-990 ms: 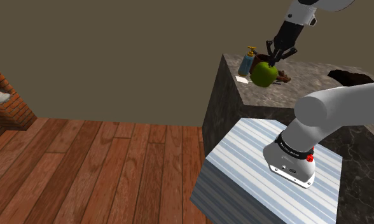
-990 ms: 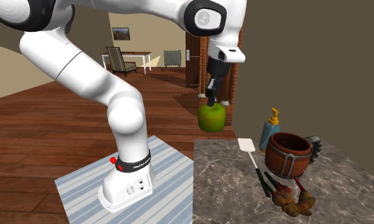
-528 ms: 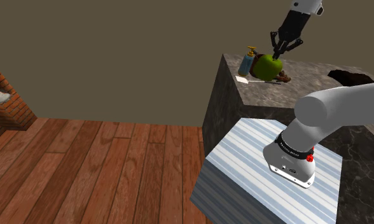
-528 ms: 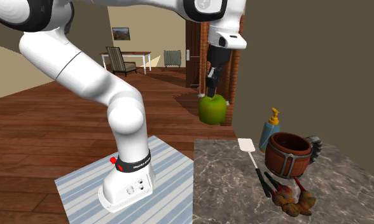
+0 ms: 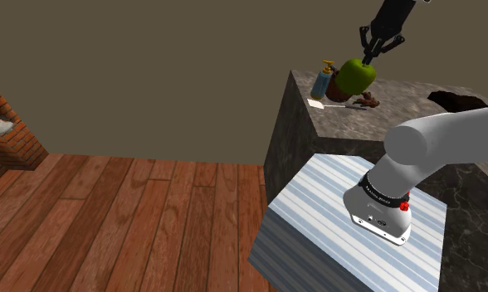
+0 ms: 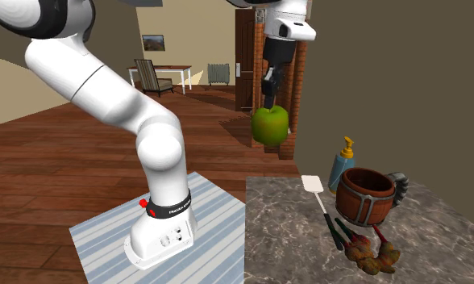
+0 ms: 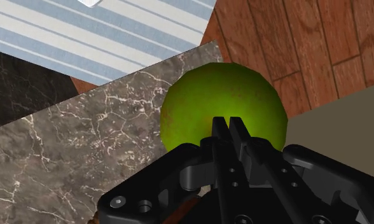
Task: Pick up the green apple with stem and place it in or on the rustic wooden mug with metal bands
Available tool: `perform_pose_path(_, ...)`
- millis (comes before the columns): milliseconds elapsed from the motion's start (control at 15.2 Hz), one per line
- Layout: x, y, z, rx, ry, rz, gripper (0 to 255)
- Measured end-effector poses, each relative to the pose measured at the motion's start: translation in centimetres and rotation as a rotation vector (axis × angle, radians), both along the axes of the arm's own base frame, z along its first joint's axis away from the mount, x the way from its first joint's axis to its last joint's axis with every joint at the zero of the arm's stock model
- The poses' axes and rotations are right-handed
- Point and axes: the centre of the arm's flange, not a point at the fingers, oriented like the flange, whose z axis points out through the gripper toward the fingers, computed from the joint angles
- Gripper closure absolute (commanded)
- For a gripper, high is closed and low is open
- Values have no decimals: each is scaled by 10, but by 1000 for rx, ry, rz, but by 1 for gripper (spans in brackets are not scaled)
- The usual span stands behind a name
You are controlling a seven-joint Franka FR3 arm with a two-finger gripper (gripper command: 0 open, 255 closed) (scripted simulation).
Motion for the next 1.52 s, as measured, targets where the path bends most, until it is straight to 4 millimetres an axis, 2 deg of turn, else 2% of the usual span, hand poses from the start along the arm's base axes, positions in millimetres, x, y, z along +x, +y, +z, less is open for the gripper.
perform_pose_path(264,1,1,19,0,0,0,255)
perform_pose_path(462,10,-22,30,1,0,0,255)
perform_pose_path(1518,89,-212,77,1,0,-2,255)
